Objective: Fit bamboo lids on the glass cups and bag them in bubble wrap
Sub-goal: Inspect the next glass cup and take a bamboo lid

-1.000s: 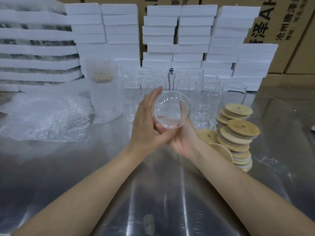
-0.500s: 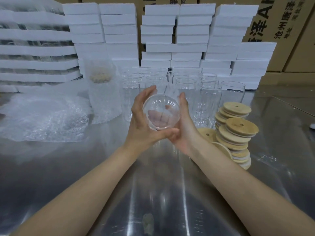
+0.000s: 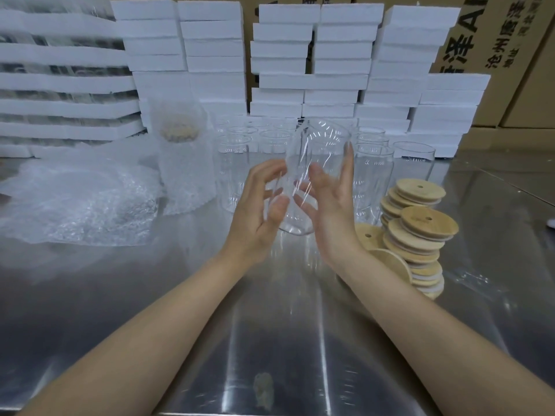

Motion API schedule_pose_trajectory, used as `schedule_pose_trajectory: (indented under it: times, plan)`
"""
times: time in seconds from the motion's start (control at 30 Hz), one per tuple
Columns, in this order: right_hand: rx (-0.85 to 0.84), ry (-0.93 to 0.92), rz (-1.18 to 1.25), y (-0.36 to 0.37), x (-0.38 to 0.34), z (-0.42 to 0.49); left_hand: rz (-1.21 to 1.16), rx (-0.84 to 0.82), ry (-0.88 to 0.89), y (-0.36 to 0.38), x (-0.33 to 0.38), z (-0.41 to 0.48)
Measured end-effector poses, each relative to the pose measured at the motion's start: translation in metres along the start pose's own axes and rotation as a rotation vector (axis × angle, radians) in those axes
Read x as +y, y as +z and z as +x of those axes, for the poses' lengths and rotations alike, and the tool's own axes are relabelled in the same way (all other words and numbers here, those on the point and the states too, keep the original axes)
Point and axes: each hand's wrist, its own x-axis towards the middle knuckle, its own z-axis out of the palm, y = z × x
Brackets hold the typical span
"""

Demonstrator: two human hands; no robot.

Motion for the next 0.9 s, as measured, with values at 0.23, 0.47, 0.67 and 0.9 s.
schedule_pose_trajectory:
  times: [0.23, 0.47, 0.67, 0.9]
  plan:
    - [0.035, 0.092, -0.004, -0.001, 0.01, 0.005, -0.056, -0.049, -0.388, 0.014, 0.003, -0.003]
    - [0.025, 0.159, 0.179, -0.004, 0.007, 0.009, -0.493, 0.259, -0.602, 0.006, 0.0, 0.008]
    - [-0.033, 0.26, -0.041, 0.005, 0.018, 0.001, -0.995, 0.221, -0.731, 0.003, 0.004, 0.012]
    - [-0.085, 0.266, 0.11, -0.008, 0.007, 0.006, -1.313, -0.073, -1.015, -0.003, 0.016, 0.006]
